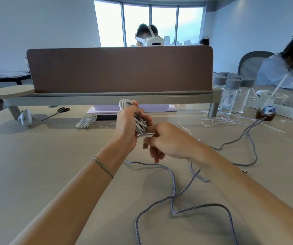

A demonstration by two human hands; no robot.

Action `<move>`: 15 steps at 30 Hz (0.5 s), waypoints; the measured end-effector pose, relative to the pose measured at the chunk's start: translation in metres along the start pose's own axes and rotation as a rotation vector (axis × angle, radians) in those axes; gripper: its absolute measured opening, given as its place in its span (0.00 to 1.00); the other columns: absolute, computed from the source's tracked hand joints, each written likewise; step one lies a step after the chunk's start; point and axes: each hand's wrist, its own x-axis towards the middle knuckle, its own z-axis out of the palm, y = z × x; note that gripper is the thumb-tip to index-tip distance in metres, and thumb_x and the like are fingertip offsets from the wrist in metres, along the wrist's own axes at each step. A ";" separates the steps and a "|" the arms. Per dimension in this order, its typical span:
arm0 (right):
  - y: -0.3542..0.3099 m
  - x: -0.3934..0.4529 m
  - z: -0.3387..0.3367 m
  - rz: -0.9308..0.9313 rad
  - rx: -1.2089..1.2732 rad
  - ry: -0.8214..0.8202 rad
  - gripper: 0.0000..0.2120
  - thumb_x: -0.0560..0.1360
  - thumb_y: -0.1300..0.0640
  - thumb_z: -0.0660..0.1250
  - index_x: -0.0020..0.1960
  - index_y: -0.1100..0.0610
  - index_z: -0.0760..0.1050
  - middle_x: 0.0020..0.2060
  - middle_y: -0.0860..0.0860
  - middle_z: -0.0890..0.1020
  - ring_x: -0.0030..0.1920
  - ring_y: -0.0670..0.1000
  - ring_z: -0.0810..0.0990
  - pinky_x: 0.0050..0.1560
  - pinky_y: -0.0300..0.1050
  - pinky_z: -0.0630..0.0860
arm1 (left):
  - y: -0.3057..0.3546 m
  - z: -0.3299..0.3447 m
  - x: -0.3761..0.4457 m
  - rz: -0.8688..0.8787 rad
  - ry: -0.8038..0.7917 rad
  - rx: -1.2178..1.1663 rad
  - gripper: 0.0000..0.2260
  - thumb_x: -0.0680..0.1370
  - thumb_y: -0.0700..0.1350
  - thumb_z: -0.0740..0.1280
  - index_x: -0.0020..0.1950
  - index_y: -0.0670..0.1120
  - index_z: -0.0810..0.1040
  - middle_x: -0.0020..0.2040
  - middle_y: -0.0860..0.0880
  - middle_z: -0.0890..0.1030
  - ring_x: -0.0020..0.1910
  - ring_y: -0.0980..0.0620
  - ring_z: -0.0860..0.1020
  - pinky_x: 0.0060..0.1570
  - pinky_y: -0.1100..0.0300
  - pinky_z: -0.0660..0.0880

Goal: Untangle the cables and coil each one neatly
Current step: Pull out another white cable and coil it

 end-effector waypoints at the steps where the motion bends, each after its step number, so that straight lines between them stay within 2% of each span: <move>1: -0.002 -0.002 -0.007 0.004 -0.021 -0.049 0.11 0.82 0.61 0.59 0.48 0.58 0.80 0.33 0.54 0.85 0.32 0.53 0.84 0.39 0.47 0.80 | 0.001 -0.003 0.003 0.018 0.004 0.016 0.10 0.74 0.33 0.57 0.50 0.46 0.69 0.33 0.47 0.70 0.29 0.48 0.74 0.30 0.57 0.74; 2: -0.003 -0.003 -0.013 -0.006 -0.064 -0.039 0.11 0.82 0.60 0.61 0.47 0.58 0.82 0.33 0.53 0.86 0.33 0.52 0.85 0.39 0.46 0.80 | 0.001 -0.005 0.006 0.025 -0.014 0.055 0.10 0.73 0.33 0.58 0.51 0.45 0.68 0.33 0.47 0.69 0.27 0.50 0.71 0.28 0.59 0.72; 3: -0.003 -0.003 -0.019 -0.038 -0.119 0.050 0.12 0.81 0.59 0.62 0.46 0.56 0.83 0.32 0.52 0.86 0.32 0.51 0.85 0.39 0.45 0.80 | 0.003 -0.007 0.007 0.009 -0.065 0.123 0.12 0.72 0.34 0.60 0.53 0.44 0.67 0.33 0.46 0.67 0.25 0.51 0.68 0.26 0.60 0.69; 6: 0.003 0.001 -0.033 -0.153 -0.258 0.504 0.10 0.79 0.53 0.63 0.44 0.50 0.81 0.30 0.48 0.83 0.33 0.51 0.84 0.43 0.53 0.81 | 0.006 -0.010 0.004 -0.190 -0.407 0.364 0.21 0.70 0.33 0.65 0.62 0.43 0.66 0.36 0.42 0.70 0.26 0.52 0.67 0.24 0.61 0.66; 7: 0.005 0.002 -0.036 -0.168 -0.249 0.543 0.08 0.79 0.50 0.63 0.44 0.49 0.79 0.32 0.48 0.83 0.35 0.51 0.83 0.44 0.55 0.81 | 0.006 -0.012 0.003 -0.263 -0.520 0.392 0.28 0.71 0.31 0.65 0.68 0.47 0.65 0.38 0.41 0.72 0.27 0.51 0.68 0.25 0.60 0.67; 8: 0.007 0.001 -0.038 -0.164 -0.215 0.506 0.08 0.80 0.46 0.63 0.46 0.48 0.76 0.33 0.48 0.82 0.35 0.51 0.83 0.43 0.55 0.81 | 0.005 -0.014 0.002 -0.310 -0.606 0.398 0.33 0.72 0.29 0.64 0.73 0.52 0.63 0.39 0.39 0.73 0.28 0.50 0.68 0.26 0.59 0.68; 9: 0.008 0.001 -0.040 -0.147 -0.173 0.426 0.09 0.81 0.43 0.62 0.49 0.47 0.74 0.33 0.50 0.83 0.33 0.51 0.82 0.40 0.54 0.80 | 0.005 -0.015 0.002 -0.333 -0.675 0.405 0.34 0.72 0.28 0.63 0.74 0.52 0.62 0.40 0.39 0.73 0.29 0.49 0.68 0.27 0.58 0.68; 12: 0.010 -0.003 -0.051 -0.110 -0.089 0.207 0.12 0.83 0.40 0.59 0.59 0.47 0.72 0.35 0.55 0.82 0.30 0.50 0.80 0.33 0.45 0.73 | 0.008 -0.012 -0.005 -0.341 -0.828 0.456 0.16 0.74 0.30 0.62 0.60 0.40 0.70 0.40 0.41 0.72 0.30 0.50 0.66 0.29 0.59 0.66; 15: 0.011 -0.005 -0.060 -0.162 0.011 0.011 0.10 0.81 0.49 0.68 0.56 0.54 0.78 0.36 0.60 0.78 0.32 0.52 0.74 0.32 0.44 0.72 | 0.009 -0.009 -0.011 -0.391 -0.932 0.398 0.09 0.74 0.30 0.61 0.51 0.39 0.71 0.37 0.45 0.70 0.31 0.51 0.63 0.30 0.59 0.64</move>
